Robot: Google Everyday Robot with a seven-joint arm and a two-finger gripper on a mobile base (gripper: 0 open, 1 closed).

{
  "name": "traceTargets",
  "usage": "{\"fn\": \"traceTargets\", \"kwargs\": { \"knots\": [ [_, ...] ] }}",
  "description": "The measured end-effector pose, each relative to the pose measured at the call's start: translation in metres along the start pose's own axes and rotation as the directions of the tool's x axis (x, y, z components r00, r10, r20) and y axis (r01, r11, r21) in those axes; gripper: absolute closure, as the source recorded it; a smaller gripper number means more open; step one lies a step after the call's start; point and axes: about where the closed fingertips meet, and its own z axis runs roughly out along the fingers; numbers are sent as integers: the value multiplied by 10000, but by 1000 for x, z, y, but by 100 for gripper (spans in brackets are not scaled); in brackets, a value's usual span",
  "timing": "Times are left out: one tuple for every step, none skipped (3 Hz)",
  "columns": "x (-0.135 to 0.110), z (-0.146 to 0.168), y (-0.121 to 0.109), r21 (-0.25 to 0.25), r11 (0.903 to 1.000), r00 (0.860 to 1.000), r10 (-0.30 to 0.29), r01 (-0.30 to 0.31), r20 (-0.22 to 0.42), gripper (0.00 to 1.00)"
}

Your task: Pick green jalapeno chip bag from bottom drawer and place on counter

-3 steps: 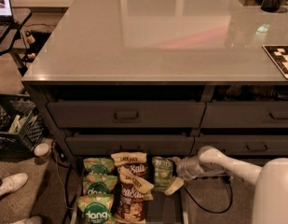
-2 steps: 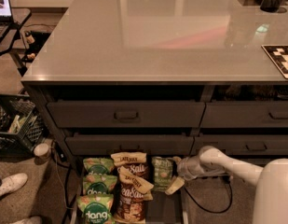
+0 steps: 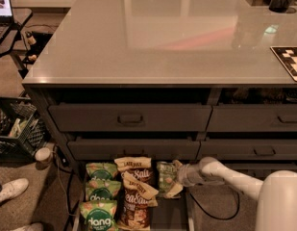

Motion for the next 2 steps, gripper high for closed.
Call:
{"fn": "traceTargets", "kwargs": {
  "knots": [
    [3, 21, -18, 493, 9980, 9991, -397, 390, 144, 0],
    [10, 33, -27, 695, 9958, 9982, -604, 599, 45, 0]
  ]
}}
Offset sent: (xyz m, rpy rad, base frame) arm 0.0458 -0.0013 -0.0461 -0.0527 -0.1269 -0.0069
